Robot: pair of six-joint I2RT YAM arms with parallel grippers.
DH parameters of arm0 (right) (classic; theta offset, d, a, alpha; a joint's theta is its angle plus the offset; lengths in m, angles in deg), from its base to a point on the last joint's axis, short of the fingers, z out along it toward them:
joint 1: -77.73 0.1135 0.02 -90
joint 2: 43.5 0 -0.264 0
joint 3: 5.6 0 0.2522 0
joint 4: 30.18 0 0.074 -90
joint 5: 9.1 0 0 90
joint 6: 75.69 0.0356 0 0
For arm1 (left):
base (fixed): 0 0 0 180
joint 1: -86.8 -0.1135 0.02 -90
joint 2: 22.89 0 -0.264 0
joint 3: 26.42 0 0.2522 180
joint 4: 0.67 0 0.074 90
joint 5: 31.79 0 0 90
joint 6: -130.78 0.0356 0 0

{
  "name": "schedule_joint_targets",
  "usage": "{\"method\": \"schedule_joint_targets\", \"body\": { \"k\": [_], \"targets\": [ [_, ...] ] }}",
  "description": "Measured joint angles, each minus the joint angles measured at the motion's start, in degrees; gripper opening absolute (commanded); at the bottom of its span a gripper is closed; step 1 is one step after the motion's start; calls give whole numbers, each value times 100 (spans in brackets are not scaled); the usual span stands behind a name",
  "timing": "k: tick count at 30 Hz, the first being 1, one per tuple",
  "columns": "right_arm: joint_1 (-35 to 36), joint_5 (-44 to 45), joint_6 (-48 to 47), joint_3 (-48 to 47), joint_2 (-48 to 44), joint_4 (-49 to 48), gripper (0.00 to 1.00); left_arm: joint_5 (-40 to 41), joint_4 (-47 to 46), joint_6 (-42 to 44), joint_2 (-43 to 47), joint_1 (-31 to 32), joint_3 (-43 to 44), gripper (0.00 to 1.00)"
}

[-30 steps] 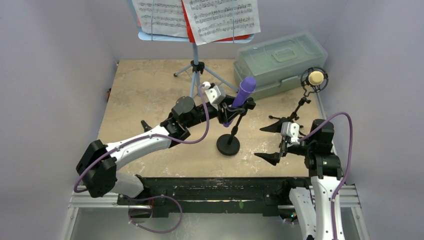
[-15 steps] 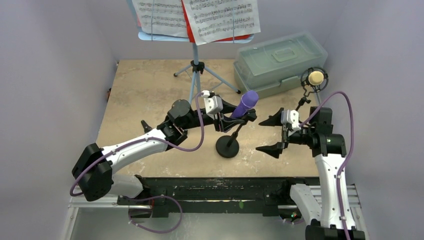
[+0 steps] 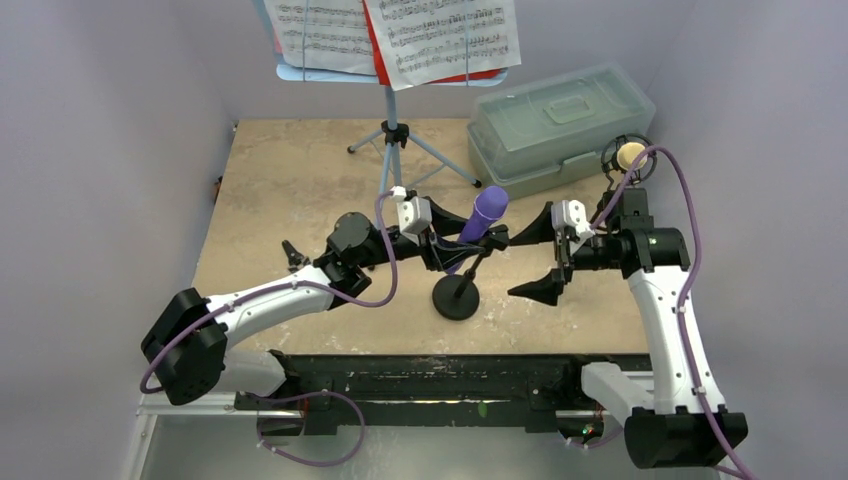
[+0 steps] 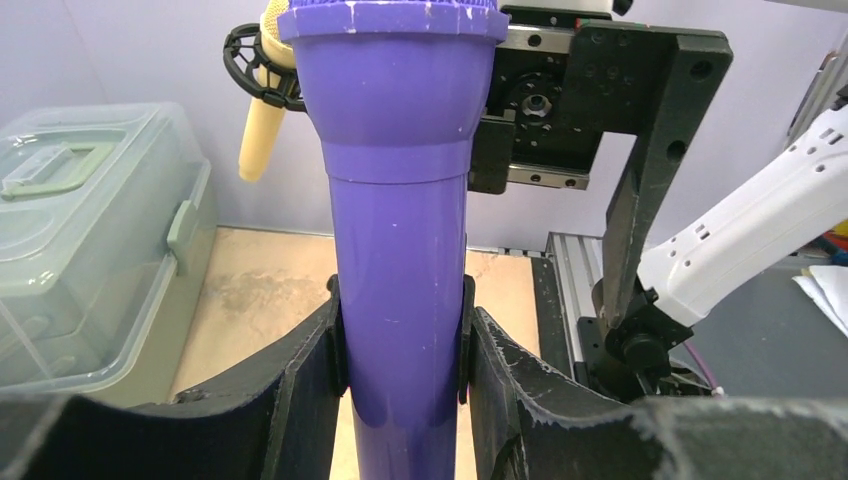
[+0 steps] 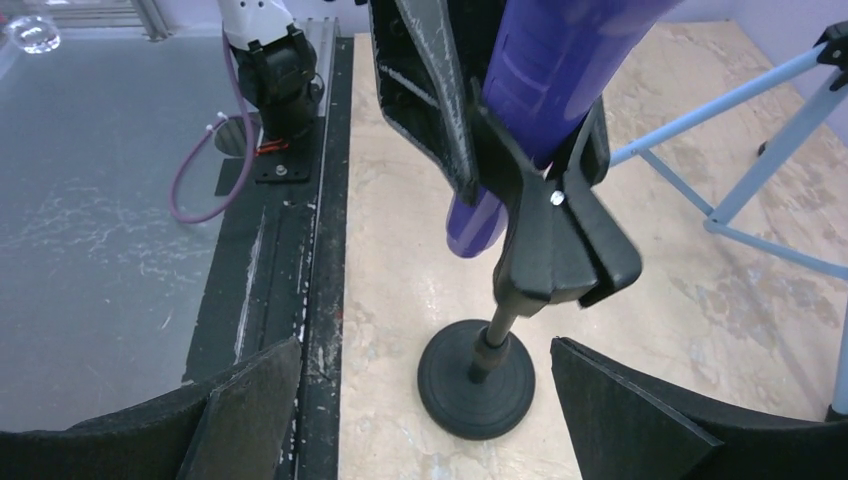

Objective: Pack up the instrument practice props
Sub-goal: Move the microphone stand with the microphone to the center of the board.

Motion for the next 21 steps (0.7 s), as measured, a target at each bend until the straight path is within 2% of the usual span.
{"method": "schedule_joint_targets", "body": {
  "k": [9, 21],
  "targets": [
    [168, 46, -66, -820, 748, 199, 98, -76, -238, -562, -2, 2, -125, 0],
    [774, 4, 361, -1045, 1045, 72, 86, 35, -308, -765, -31, 133, -140, 0]
  ]
}}
